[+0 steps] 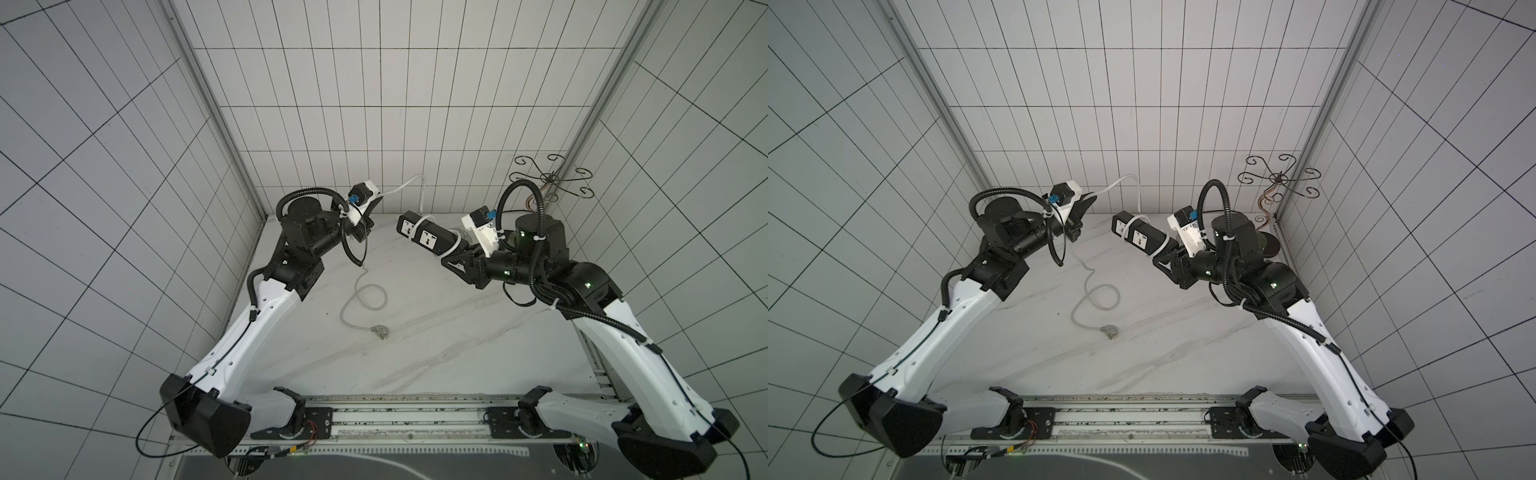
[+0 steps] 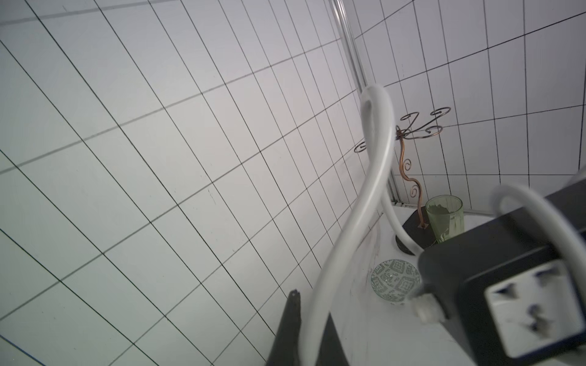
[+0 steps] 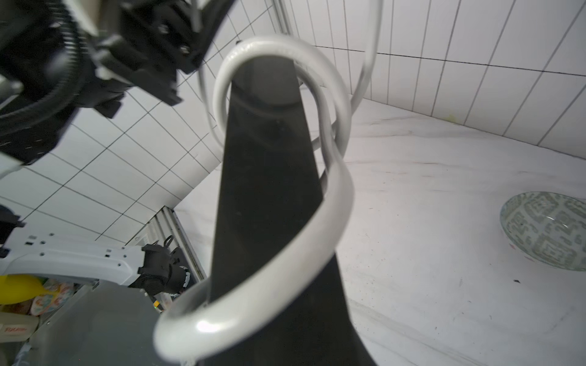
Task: Unwrap the cord wrapped around the power strip
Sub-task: Unwrap the power cord from the power strip.
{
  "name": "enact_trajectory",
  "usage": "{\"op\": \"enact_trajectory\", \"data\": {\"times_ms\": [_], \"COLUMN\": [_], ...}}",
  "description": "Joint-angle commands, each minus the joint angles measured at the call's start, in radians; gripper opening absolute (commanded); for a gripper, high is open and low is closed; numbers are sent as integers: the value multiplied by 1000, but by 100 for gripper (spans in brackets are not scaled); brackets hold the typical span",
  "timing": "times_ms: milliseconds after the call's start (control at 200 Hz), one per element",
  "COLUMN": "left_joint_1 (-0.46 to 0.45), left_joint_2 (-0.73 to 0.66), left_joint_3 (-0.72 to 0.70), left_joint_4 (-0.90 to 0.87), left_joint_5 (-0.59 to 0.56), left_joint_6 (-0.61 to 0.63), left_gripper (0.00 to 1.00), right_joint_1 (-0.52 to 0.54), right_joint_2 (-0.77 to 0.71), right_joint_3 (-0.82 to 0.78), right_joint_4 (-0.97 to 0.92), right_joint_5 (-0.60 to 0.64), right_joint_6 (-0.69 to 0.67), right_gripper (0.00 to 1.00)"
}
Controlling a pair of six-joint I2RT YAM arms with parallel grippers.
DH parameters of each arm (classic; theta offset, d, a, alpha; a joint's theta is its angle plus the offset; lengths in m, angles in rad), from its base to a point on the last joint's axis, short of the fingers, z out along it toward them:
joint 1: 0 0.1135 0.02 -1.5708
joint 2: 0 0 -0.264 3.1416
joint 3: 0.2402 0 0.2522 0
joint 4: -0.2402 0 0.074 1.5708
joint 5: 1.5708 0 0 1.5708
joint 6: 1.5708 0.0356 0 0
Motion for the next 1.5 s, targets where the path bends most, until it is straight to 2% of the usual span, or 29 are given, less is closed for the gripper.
{"op": "enact_trajectory", "data": {"times_ms": [0,165,330,375,435,470,610,775,979,1149,1294,1389,1494], "left_joint_1": [15,14,14,14,14,14,-3,-46,-173,-272,-276,-275,-272], "left_joint_2": [59,84,85,89,83,72,-42,-121,-146,-116,-47,14,76], "left_joint_3": [-2,-83,-138,-143,-154,-163,-176,-148,-94,-36,-53,-54,-43], "left_joint_4": [-80,-66,-99,-128,-150,-150,-117,-155,-255,-179,-19,26,6], "left_joint_5": [49,122,175,173,152,134,33,-110,-220,-179,-78,-30,-177], "left_joint_6": [-95,-156,-165,-147,-120,-106,-31,66,162,103,-27,-73,-57], "left_gripper": [0,0,10,17,34,40,67,79,81,82,81,78,72], "right_joint_1": [-8,-9,-12,-12,-13,-14,-24,-34,-36,-36,-35,-36,-36], "right_joint_2": [-58,-50,-8,10,30,40,64,79,104,106,96,83,68], "right_joint_3": [11,66,120,146,175,191,224,252,328,329,323,313,293], "right_joint_4": [79,155,214,202,178,162,98,63,5,-2,7,30,59], "right_joint_5": [-145,-98,37,81,134,167,294,336,376,293,233,205,174], "right_joint_6": [-15,8,26,26,21,20,26,53,38,8,9,17,32], "right_gripper": [0,0,0,0,0,0,0,0,0,0,0,0,0]}}
